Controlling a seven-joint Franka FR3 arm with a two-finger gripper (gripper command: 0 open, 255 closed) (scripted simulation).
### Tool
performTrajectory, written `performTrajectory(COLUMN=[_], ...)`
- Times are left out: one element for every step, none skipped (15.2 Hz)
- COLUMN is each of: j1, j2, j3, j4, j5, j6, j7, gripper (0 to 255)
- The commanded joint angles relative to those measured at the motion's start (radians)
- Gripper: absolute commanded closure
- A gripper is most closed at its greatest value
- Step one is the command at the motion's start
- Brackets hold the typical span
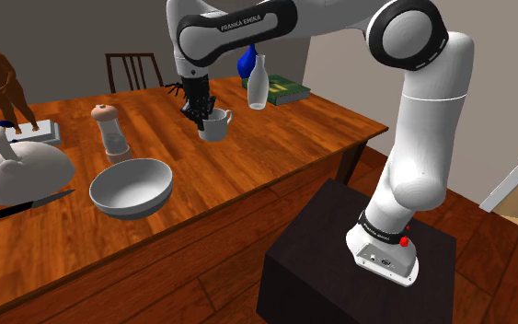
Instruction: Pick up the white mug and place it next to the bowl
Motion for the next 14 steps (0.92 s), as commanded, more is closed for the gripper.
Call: performTrajectory(j1=[0.0, 0.0, 0.0, 0.0, 0.0, 0.0, 0.0, 0.0, 0.0, 0.0, 0.0, 0.0, 0.0, 0.0], j2=[0.003, 0.005, 0.008, 0.011, 0.015, 0.018, 0.022, 0.026, 0.03, 0.033, 0.033, 0.033, 0.033, 0.033], j3=[0.0, 0.0, -0.001, -0.001, -0.001, -0.001, -0.001, -0.002, -0.002, -0.002, -0.002, -0.002, -0.002, -0.002], j4=[-0.024, -0.034, -0.043, -0.052, -0.061, -0.07, -0.079, -0.087, -0.095, -0.1, -0.1, -0.1, -0.1, -0.1], j5=[-0.001, -0.001, -0.002, -0.003, -0.003, -0.004, -0.005, -0.005, -0.006, -0.007, -0.007, -0.007, -0.007, -0.007], j6=[0.027, 0.039, 0.052, 0.064, 0.077, 0.089, 0.101, 0.113, 0.125, 0.133, 0.133, 0.133, 0.133, 0.133], j7=[0.001, 0.002, 0.002, 0.003, 0.004, 0.005, 0.006, 0.006, 0.007, 0.008, 0.008, 0.008, 0.008, 0.008], gripper=[255, 255, 255, 255, 255, 255, 255, 255, 255, 255, 255, 255, 255, 255])
